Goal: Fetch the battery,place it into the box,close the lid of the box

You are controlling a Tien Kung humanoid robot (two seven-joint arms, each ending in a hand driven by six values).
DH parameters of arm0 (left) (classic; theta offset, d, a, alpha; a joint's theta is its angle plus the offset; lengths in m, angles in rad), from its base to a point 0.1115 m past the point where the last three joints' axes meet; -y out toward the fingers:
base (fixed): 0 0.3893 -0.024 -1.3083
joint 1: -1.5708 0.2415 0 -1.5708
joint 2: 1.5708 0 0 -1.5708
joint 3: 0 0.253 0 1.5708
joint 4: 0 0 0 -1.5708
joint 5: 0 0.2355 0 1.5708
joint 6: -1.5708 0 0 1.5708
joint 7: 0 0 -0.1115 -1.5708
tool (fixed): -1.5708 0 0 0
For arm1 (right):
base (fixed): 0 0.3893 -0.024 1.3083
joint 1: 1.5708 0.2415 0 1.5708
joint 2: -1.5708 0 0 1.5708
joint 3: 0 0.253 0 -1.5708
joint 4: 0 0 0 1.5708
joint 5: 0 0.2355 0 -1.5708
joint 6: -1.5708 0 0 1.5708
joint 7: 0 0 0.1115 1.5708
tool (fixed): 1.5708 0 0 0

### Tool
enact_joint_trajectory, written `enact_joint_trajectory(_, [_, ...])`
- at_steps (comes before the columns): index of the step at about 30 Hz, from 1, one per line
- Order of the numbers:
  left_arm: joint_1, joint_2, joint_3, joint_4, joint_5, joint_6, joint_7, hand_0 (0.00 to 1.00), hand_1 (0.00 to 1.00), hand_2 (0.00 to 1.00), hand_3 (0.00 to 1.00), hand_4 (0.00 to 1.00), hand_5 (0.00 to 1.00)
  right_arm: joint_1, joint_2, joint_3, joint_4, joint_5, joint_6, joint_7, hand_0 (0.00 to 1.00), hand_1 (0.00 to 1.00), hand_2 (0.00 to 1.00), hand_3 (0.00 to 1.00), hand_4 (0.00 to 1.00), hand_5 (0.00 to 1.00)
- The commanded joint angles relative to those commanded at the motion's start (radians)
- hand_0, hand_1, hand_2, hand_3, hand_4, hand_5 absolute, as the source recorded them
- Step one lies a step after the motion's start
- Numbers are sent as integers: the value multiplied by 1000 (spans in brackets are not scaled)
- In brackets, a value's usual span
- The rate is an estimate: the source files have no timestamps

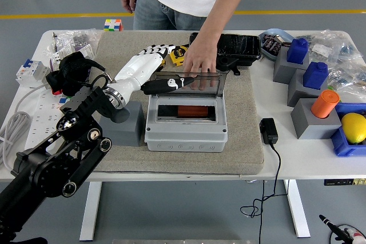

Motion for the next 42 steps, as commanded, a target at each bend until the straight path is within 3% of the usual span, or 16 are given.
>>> enact_joint_trajectory(10, [80,77,23,-130,-24,-45,27,945,881,814,805,998,998,-3,-4,13,0,-9,1,-1,891,862,806,847,998,998])
enact_joint_trajectory(20, [128,104,18,-218,-21,-35,19,949,872,801,789,998,998,-1,-5,5,0,-1,0,1,892,862,806,846,998,998])
enact_joint_trajectory(42, [222,188,83,-283,-15,-35,20,965,873,799,783,998,998,-4,-8,13,0,-8,-1,-1,892,861,806,846,998,998])
